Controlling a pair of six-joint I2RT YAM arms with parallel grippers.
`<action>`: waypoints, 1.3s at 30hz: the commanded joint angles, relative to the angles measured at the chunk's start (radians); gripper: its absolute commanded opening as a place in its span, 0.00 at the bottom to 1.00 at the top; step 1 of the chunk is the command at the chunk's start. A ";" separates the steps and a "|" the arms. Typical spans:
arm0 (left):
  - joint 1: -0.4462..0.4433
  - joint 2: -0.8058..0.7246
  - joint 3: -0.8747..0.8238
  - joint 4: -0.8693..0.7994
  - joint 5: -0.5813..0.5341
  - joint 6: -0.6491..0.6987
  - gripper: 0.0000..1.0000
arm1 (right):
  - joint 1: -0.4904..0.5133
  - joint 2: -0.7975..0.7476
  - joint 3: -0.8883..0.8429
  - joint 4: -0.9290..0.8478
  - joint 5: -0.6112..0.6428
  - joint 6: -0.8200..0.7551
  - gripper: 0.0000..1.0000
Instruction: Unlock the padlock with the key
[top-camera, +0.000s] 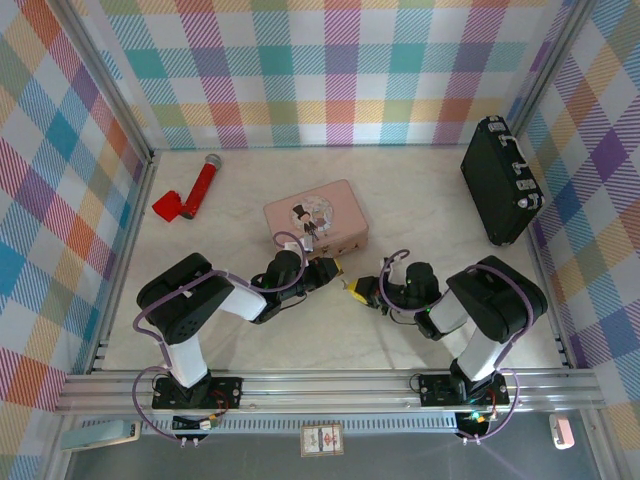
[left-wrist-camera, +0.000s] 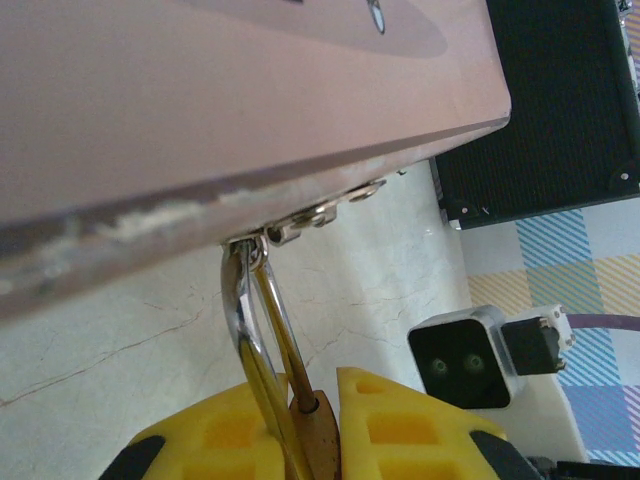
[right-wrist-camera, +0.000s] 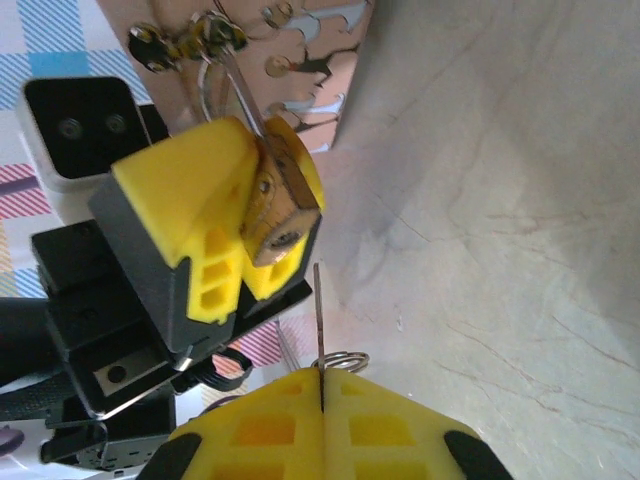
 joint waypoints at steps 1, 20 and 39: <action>0.030 -0.033 0.004 0.086 0.052 -0.087 0.00 | -0.010 0.014 -0.001 0.105 -0.028 0.017 0.00; 0.030 -0.028 0.014 0.109 0.060 -0.118 0.00 | -0.013 0.032 0.010 0.152 -0.043 0.040 0.00; 0.030 -0.036 0.006 0.147 0.054 -0.141 0.00 | -0.013 0.029 0.037 0.152 -0.051 0.061 0.00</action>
